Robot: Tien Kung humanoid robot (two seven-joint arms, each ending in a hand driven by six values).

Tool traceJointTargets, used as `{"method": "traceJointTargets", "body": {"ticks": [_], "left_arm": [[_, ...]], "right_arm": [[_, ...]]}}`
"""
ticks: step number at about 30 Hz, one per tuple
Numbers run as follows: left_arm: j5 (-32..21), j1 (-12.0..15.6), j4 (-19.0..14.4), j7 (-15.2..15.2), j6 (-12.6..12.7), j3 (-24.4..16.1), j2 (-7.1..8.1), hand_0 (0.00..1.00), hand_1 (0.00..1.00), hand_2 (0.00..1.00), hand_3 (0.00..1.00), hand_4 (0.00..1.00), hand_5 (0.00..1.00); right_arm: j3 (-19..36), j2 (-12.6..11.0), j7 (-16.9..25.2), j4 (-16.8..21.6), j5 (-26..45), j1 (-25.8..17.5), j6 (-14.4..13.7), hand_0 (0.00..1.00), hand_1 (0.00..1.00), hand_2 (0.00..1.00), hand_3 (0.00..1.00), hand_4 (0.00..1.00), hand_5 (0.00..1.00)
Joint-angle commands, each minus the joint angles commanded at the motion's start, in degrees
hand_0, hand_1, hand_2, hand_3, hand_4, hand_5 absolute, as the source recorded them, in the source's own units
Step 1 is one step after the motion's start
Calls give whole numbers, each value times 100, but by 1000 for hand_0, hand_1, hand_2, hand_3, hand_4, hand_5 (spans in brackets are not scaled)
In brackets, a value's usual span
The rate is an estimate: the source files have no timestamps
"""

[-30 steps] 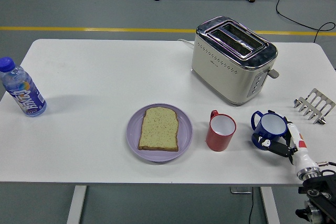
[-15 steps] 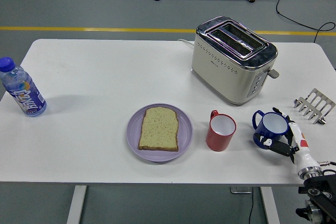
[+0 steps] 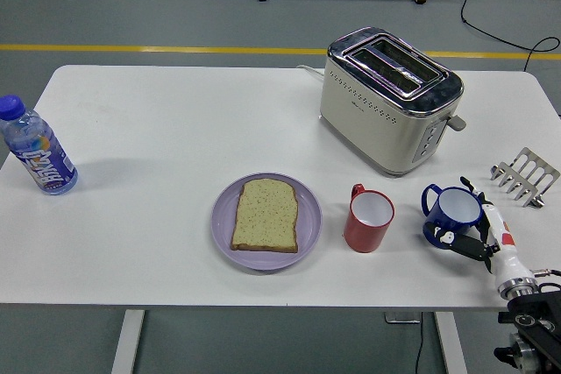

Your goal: Pick up the cup,pour liquid into bread,place the cup on the desk

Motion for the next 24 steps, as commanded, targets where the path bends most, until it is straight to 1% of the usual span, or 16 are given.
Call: {"method": "traceJointTargets", "body": {"ticks": [5,6,11,12,18,24], "left_arm": [[22,1,-2,10,7,-15,-1,690,756,773,611,396,998],[29,0,-3,13,10,-20,-2,690,756,773,611,396,998],[57,3,-5,22,15,-38,-3,690,756,773,611,396,998],[58,3,-5,22,15,-39,-3,690,756,773,611,396,998],[109,9,-6,38,23,-75,-6,690,756,773,611,396,998],[136,6,-7,46,31,-95,-6,690,756,773,611,396,998]], "right_arm": [[30,-1,13,9,5,-12,2,873,775,930,998,921,18],[36,-2,16,11,11,-15,-7,881,787,935,998,950,21],[78,-7,24,42,31,-37,-8,881,787,935,998,950,21],[80,-7,24,44,32,-39,-6,896,799,936,998,965,27],[112,-19,23,152,12,-81,-6,899,798,938,998,961,24],[210,-37,57,397,17,-157,-30,899,799,937,998,961,26]]}}
